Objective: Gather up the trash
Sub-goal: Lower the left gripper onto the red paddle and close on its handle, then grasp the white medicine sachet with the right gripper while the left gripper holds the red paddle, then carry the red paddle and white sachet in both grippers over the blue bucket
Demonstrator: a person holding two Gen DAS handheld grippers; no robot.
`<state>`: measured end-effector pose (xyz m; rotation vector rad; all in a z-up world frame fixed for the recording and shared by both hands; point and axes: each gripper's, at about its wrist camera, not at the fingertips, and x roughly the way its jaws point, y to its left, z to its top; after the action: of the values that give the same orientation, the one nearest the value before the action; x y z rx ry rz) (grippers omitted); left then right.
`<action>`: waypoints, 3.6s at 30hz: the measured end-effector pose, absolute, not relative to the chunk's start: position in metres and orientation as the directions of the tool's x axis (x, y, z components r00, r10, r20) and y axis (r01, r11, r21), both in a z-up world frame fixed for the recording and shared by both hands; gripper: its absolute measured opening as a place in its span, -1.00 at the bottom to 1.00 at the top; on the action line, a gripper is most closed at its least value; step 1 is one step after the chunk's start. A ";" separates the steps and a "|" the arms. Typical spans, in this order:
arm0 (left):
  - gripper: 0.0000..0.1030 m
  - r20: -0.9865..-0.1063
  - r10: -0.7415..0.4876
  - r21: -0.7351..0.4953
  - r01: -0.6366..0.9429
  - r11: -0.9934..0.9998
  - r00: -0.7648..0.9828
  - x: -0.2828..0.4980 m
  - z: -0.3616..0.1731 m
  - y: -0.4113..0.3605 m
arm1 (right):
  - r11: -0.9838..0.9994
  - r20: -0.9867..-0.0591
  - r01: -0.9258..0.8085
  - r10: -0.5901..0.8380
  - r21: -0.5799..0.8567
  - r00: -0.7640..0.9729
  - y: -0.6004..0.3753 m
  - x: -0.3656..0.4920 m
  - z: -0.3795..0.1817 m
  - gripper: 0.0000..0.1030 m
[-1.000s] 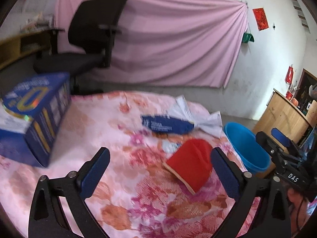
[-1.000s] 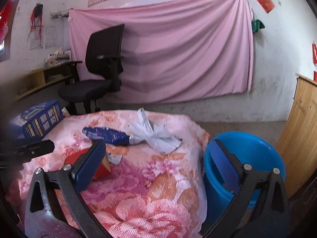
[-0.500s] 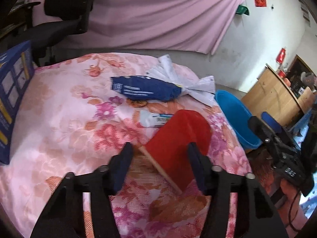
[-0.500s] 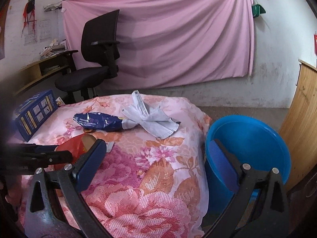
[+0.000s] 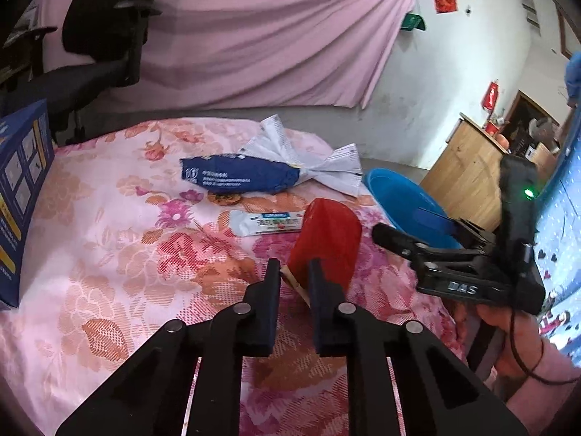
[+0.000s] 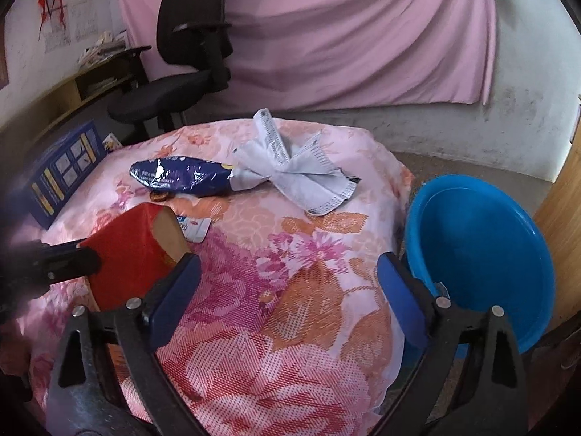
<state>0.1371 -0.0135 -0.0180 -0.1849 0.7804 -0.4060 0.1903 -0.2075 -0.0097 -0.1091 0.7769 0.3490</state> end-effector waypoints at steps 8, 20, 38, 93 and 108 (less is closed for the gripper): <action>-0.84 -0.606 -0.333 -0.293 0.187 0.938 0.722 0.117 -0.012 0.005 | 0.905 -0.725 -0.426 0.288 -0.008 0.625 -0.187 0.196 -0.008 1.00; -0.84 -0.613 -0.119 -0.300 -0.091 0.950 0.781 0.108 -0.009 0.060 | 0.702 -0.779 -0.709 0.406 -0.069 0.478 -0.112 0.224 -0.017 0.56; -0.85 -0.571 -0.122 -0.263 -0.040 0.964 0.812 0.093 -0.001 0.045 | 0.736 -0.772 -0.677 0.430 -0.001 0.468 -0.136 0.194 -0.009 -0.08; -0.84 -0.471 -0.481 -0.117 0.489 0.865 0.739 0.218 0.071 -0.277 | 0.987 -0.382 0.108 -0.056 0.118 0.922 -0.422 0.148 0.045 -0.07; -0.73 -0.683 -0.439 -0.175 0.453 0.874 0.584 0.263 0.016 -0.291 | 0.979 -0.556 0.111 0.002 0.169 0.831 -0.441 0.175 -0.010 -0.04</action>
<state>0.2635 -0.2908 0.0164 0.0190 0.7915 -0.5202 0.1751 -0.4413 -0.0103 0.1985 0.5878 -0.0580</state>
